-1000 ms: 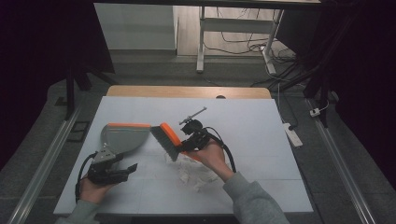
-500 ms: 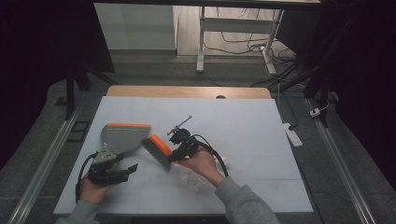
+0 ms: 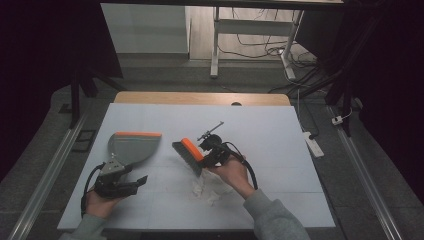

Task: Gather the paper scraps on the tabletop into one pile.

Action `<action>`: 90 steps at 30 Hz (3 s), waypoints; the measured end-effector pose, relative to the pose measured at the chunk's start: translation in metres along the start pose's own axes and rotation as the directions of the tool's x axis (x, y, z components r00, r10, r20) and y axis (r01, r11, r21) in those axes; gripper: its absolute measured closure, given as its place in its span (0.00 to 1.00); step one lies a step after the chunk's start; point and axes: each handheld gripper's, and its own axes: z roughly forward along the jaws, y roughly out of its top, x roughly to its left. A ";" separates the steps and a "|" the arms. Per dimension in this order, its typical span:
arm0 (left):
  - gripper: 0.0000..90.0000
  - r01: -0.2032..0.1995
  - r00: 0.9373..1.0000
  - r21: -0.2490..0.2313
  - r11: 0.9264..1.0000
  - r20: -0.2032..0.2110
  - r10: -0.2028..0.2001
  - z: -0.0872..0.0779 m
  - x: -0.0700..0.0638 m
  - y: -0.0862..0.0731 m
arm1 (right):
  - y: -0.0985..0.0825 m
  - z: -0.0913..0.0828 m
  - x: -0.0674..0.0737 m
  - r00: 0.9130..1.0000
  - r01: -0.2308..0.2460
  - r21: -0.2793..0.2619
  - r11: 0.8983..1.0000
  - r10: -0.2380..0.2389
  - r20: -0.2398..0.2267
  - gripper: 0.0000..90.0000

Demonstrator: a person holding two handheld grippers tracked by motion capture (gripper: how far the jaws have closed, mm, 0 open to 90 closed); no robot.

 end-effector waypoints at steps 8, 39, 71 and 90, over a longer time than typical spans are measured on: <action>0.32 0.002 1.000 0.001 1.000 -0.002 -0.002 0.000 -0.001 -0.001 | -0.004 -0.054 0.003 0.999 0.021 -0.128 0.992 -0.025 -0.030 0.78; 0.32 0.006 1.000 0.000 1.000 -0.007 -0.006 -0.001 0.002 -0.002 | -0.026 -0.046 0.018 0.985 0.174 0.029 0.984 -0.174 -0.008 0.78; 0.32 0.001 1.000 0.010 1.000 -0.004 -0.001 0.001 0.001 -0.002 | -0.044 -0.058 0.017 0.935 0.343 0.141 0.929 -0.352 0.041 0.78; 0.32 -0.001 1.000 0.011 1.000 0.002 0.001 0.002 0.001 -0.003 | 0.020 0.008 0.026 0.990 0.060 0.045 0.997 -0.054 -0.134 0.78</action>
